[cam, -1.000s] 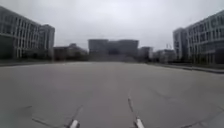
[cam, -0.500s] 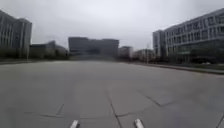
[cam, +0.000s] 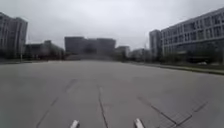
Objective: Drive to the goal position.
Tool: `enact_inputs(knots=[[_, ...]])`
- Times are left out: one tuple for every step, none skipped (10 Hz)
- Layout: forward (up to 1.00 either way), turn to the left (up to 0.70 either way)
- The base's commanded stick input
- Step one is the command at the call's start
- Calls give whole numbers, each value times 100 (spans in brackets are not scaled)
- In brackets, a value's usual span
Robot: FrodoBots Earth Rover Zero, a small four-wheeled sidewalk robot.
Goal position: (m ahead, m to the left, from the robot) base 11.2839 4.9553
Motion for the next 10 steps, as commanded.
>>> enact_inputs(knots=[[100,0],[100,0],[100,0],[100,0],[100,0],[100,0],[100,0],[100,0],[100,0],[100,0]])
